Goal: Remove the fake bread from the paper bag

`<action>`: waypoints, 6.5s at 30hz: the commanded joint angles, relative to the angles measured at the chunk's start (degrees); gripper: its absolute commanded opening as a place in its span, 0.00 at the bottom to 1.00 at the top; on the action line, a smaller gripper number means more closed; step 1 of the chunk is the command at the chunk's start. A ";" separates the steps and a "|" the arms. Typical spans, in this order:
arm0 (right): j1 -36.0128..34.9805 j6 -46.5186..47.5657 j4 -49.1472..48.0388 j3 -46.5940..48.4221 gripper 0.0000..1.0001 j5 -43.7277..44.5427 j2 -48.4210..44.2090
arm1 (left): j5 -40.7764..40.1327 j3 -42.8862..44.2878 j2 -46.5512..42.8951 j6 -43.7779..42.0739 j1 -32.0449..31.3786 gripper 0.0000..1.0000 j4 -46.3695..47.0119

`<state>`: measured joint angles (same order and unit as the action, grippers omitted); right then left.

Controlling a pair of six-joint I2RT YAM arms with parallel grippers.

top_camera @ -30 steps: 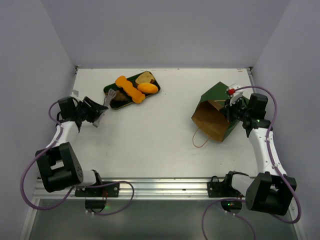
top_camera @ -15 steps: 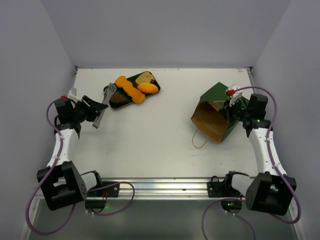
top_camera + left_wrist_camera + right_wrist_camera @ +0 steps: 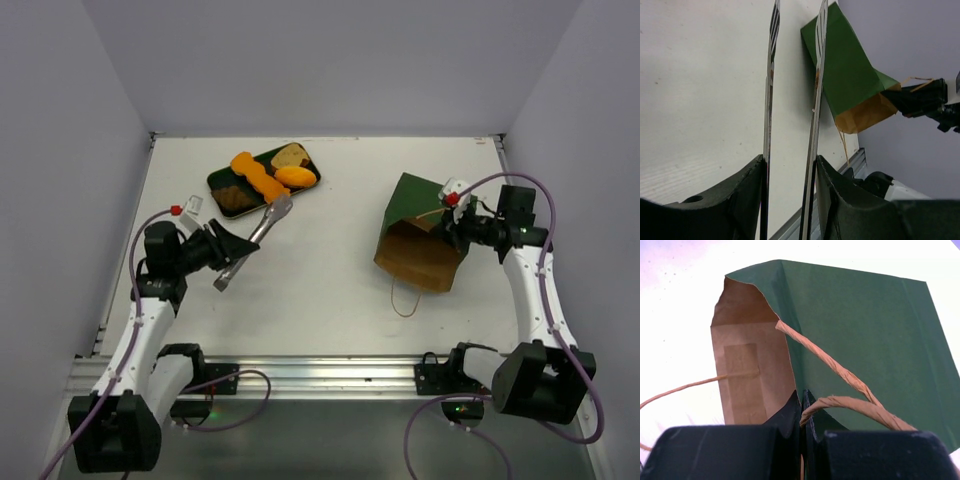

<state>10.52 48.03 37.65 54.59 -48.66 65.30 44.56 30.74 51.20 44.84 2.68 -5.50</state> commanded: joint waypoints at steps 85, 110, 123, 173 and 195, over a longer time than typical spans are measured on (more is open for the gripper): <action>-21.16 -10.70 0.84 -3.79 0.09 7.63 5.98 | -35.94 0.10 39.85 39.01 -55.24 0.43 49.26; -21.25 -27.91 -10.58 -0.09 0.19 7.36 4.75 | -38.93 19.09 58.48 36.72 -55.32 0.46 47.25; -19.58 -20.61 -5.67 -0.18 0.16 1.73 4.05 | -40.69 24.54 61.82 34.09 -55.06 0.48 42.06; -15.10 -7.16 6.04 3.51 0.39 7.62 7.13 | -40.69 10.48 44.52 20.55 -54.18 0.02 38.99; -9.57 -13.45 13.52 17.04 0.98 17.28 -0.18 | -40.07 9.69 41.97 18.36 -53.83 0.02 37.49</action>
<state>-1.87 40.66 53.12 67.90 -33.32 64.12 5.52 39.99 96.25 65.71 -51.48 31.14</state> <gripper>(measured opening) 0.982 0.227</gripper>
